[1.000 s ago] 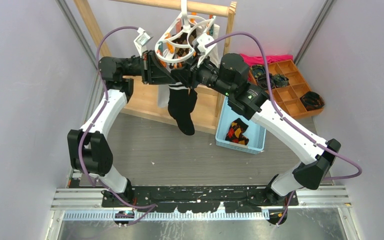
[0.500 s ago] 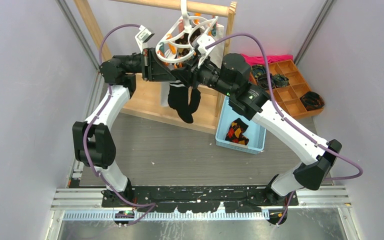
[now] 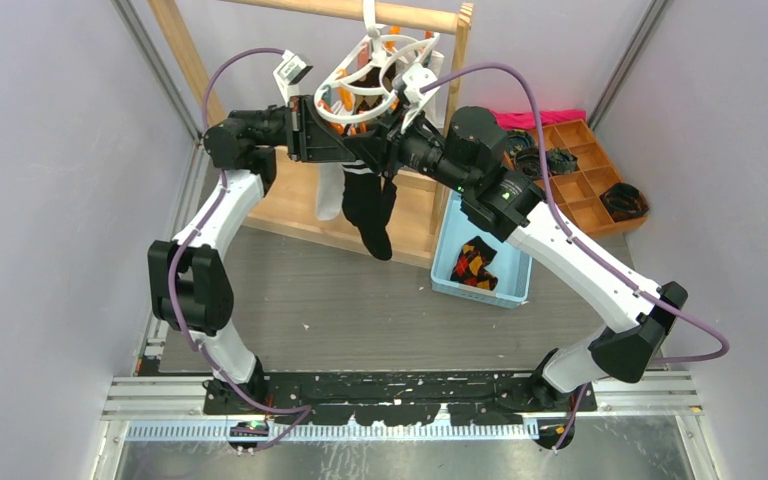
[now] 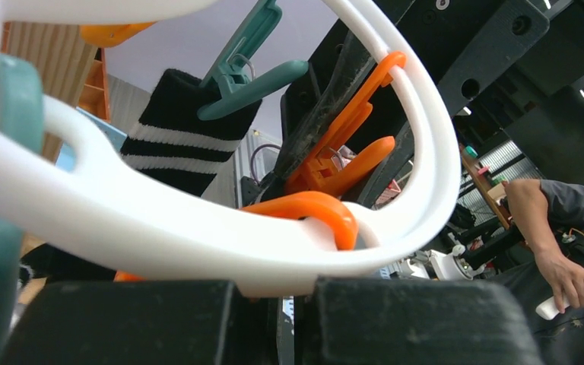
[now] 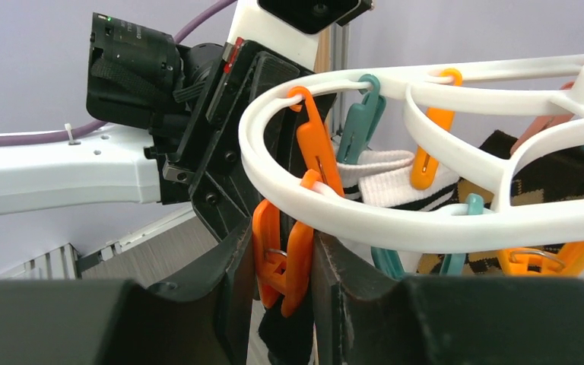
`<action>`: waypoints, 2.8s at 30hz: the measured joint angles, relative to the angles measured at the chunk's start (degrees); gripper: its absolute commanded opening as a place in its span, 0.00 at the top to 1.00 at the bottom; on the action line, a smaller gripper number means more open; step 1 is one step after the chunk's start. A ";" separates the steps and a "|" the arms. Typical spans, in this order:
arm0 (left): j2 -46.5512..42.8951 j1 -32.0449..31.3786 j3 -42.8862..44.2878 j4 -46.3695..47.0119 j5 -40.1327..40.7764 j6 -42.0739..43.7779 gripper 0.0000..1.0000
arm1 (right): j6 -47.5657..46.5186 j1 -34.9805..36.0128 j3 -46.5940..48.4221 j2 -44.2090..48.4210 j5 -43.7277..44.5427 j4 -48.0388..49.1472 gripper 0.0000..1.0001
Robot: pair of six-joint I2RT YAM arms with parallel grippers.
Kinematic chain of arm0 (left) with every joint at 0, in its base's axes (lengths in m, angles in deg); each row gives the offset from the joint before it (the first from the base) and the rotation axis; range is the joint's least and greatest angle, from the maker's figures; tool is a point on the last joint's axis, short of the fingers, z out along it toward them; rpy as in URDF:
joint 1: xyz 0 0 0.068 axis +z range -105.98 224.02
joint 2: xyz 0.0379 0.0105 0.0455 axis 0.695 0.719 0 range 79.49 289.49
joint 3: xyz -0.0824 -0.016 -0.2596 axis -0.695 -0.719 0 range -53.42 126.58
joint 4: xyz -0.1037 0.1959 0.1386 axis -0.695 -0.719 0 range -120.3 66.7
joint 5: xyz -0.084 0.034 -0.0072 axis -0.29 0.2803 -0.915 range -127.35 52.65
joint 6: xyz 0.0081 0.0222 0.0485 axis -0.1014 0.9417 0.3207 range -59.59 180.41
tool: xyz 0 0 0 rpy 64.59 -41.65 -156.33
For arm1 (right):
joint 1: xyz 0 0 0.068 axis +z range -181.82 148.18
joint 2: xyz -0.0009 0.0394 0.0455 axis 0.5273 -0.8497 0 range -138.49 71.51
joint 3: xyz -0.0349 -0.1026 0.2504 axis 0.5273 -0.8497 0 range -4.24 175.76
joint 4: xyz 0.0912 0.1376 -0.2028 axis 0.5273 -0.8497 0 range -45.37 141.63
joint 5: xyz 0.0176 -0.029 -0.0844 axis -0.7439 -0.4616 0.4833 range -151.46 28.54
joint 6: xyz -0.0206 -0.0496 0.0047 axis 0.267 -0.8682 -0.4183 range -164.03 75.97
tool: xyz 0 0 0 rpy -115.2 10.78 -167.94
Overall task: Clip the socks to the hanger
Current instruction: Clamp the sock onto the hanger.
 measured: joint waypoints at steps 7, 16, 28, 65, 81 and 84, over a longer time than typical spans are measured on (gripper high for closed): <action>0.85 -0.83 -0.28 0.04 0.28 -0.55 1.00 | 1.40 0.00 0.11 0.00 -0.04 0.33 0.91; 0.98 -1.14 -0.33 0.04 0.24 -0.79 1.00 | 0.20 0.04 -0.09 0.15 -0.90 0.24 0.90; 0.92 0.52 -0.31 0.22 0.26 -2.01 1.00 | -5.77 -0.15 -2.97 1.88 -0.55 -0.22 0.91; -2.43 -1.42 -6.67 0.50 4.46 -2.01 1.00 | 0.09 -2.27 -5.01 2.29 -4.48 4.31 0.89; -2.43 -1.42 -6.64 0.50 4.52 -2.03 1.00 | -0.46 -2.19 -5.20 2.43 -6.62 1.81 0.43; -2.45 -1.42 -6.58 0.50 4.57 -2.03 1.00 | 0.50 -2.21 -5.18 2.43 -6.60 1.22 0.37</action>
